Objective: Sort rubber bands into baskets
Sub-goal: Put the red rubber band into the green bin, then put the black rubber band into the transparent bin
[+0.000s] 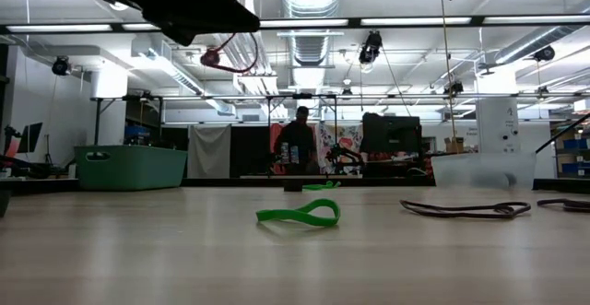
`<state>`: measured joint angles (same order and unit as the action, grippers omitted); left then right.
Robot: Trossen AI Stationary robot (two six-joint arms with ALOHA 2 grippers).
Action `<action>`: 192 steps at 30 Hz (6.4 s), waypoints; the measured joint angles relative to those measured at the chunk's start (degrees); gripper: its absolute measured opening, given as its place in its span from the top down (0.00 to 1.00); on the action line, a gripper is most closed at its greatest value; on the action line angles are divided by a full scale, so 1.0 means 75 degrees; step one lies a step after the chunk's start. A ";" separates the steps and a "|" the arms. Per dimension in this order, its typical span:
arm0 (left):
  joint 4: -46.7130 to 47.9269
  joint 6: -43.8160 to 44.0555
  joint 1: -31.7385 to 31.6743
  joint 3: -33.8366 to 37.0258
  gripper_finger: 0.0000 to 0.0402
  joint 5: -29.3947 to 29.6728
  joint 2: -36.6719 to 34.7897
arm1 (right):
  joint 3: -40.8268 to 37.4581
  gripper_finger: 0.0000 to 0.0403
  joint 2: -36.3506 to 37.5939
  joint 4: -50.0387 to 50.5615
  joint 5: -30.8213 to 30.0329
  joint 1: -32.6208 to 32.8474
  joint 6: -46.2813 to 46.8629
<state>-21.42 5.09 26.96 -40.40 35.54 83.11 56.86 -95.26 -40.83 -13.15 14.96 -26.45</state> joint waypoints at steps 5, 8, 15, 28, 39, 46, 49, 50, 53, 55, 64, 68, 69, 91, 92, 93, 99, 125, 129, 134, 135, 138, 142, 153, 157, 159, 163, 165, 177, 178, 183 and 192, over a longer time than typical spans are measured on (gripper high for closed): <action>0.1161 0.0775 -0.0001 -0.0016 1.00 0.0693 -0.0455 | 0.0000 0.97 0.0027 0.0479 -0.0656 -0.0067 0.0774; 0.1816 0.1215 -0.0065 -0.0016 1.00 0.0960 -0.0787 | 0.0000 0.94 0.0081 0.0751 -0.0667 -0.0207 0.1365; 0.2943 0.1982 -0.0397 -0.0024 1.00 0.1008 -0.1518 | 0.0003 0.77 0.0202 0.1881 -0.1630 -0.0738 0.2690; 0.5613 0.2814 -0.2331 -0.0024 1.00 0.1405 -0.3025 | 0.0003 0.54 0.0201 0.2960 -0.1594 -0.1162 0.3784; 0.8318 0.3283 -0.6297 -0.0027 1.00 0.0715 -0.3339 | 0.0003 0.50 0.0195 0.3082 -0.1594 -0.1204 0.3779; 0.8777 0.2995 -0.8174 -0.0027 1.00 0.0131 -0.2608 | 0.0003 0.50 0.0192 0.3081 -0.1596 -0.1252 0.3743; 0.8777 0.2968 -0.8435 -0.0027 1.00 0.0330 -0.2290 | 0.0003 0.50 0.0192 0.3195 -0.1596 -0.1279 0.3775; 0.8785 0.2966 -0.8450 -0.0026 1.00 0.0414 -0.2200 | 0.0003 0.50 0.0192 0.3253 -0.1595 -0.1285 0.3779; 0.8793 0.2925 -0.8447 -0.0027 0.96 0.0554 -0.1956 | 0.0003 0.50 0.0189 0.3406 -0.1594 -0.1300 0.3795; 0.8741 0.2834 -0.8446 -0.0024 0.91 0.0558 -0.1840 | 0.0000 0.50 0.0187 0.3486 -0.1594 -0.1329 0.3845; 0.8795 0.2393 -0.8269 -0.0026 0.67 0.0598 -0.1765 | -0.0040 0.50 0.0187 0.3659 -0.1597 -0.1395 0.3947; 0.8878 0.2449 -0.7756 -0.0027 0.64 0.0595 -0.2146 | -0.0052 0.50 0.0187 0.3866 -0.1595 -0.1407 0.4020; 0.8878 0.2500 -0.7528 -0.0025 0.64 0.0595 -0.2284 | -0.0052 0.50 0.0187 0.3954 -0.1597 -0.1420 0.4080; 0.7200 0.3400 -0.0071 0.0002 0.64 0.2349 -0.2836 | 0.0105 0.50 0.0187 0.5032 -0.1131 -0.2743 0.6542; 0.7212 0.3255 -0.0014 0.0005 0.64 0.2443 -0.2844 | 0.0166 0.50 0.0187 0.5021 -0.0961 -0.2871 0.6582; 0.7214 0.3085 0.0003 0.0014 0.64 0.2523 -0.2847 | 0.0233 0.50 0.0158 0.5014 -0.0821 -0.2983 0.6594; 0.7271 0.2342 -0.0007 0.0115 0.64 0.3167 -0.2850 | 0.1346 0.50 -0.0597 0.5719 -0.0321 -0.3430 0.6437; 0.7095 0.1841 -0.0009 0.1139 0.64 0.3606 -0.3511 | 0.4095 0.50 -0.3165 0.8344 0.0351 -0.4409 0.6926; 0.7076 0.1844 -0.0009 0.1206 0.64 0.3600 -0.3449 | 0.4095 0.50 -0.3353 0.8335 0.0355 -0.4395 0.6926; 0.7051 0.1844 -0.0009 0.1208 0.64 0.3606 -0.3345 | 0.4095 0.51 -0.3442 0.8313 0.0332 -0.4360 0.6911; 0.7051 0.1844 -0.0009 0.1208 0.64 0.3603 -0.3334 | 0.4095 0.52 -0.3442 0.8308 0.0325 -0.4360 0.6914; 0.7026 0.1844 -0.0009 0.1208 0.64 0.3606 -0.3334 | 0.4092 0.58 -0.3442 0.8316 0.0268 -0.4361 0.6905; 0.7022 0.1844 -0.0009 0.1208 0.64 0.3606 -0.3334 | 0.4083 0.70 -0.3442 0.8325 0.0257 -0.4366 0.6890; 0.6971 0.1847 -0.0009 0.1208 0.64 0.3601 -0.3334 | 0.4083 0.96 -0.3367 0.8497 0.0207 -0.4298 0.6637; 0.6966 0.1883 -0.0009 0.1208 0.64 0.3597 -0.3334 | 0.4078 0.97 -0.3071 0.9200 0.0213 -0.4192 0.6692; 0.6966 0.1921 -0.0009 0.1208 0.64 0.3594 -0.3334 | 0.4077 0.97 -0.2868 0.9730 0.0213 -0.4133 0.6701; 0.6955 0.1987 -0.0009 0.1208 0.64 0.3591 -0.3334 | 0.4077 0.97 -0.2422 1.0990 0.0375 -0.4059 0.6661; 0.6949 0.1990 -0.0009 0.1208 0.64 0.3588 -0.3334 | 0.4077 0.97 -0.2222 1.1702 0.0367 -0.4051 0.6595; 0.6805 0.1991 -0.0009 0.1208 0.64 0.3558 -0.3339 | 0.3277 0.97 -0.0411 1.3111 -0.0737 -0.5287 0.6159; 0.6794 0.1991 -0.0009 0.1208 0.64 0.3529 -0.3339 | 0.3052 0.97 -0.0147 1.2962 -0.0787 -0.5488 0.6176; 0.6792 0.1993 -0.0009 0.1208 0.64 0.3524 -0.3342 | 0.1707 0.97 0.1140 1.2106 -0.0893 -0.6831 0.6814; 0.6792 0.1990 -0.0009 0.1208 0.64 0.3521 -0.3342 | -0.0218 0.97 0.2412 1.2058 -0.1090 -0.8218 0.7987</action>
<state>29.52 20.01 26.89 -31.33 61.95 58.04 55.22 -77.17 49.61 -21.32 -46.67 33.45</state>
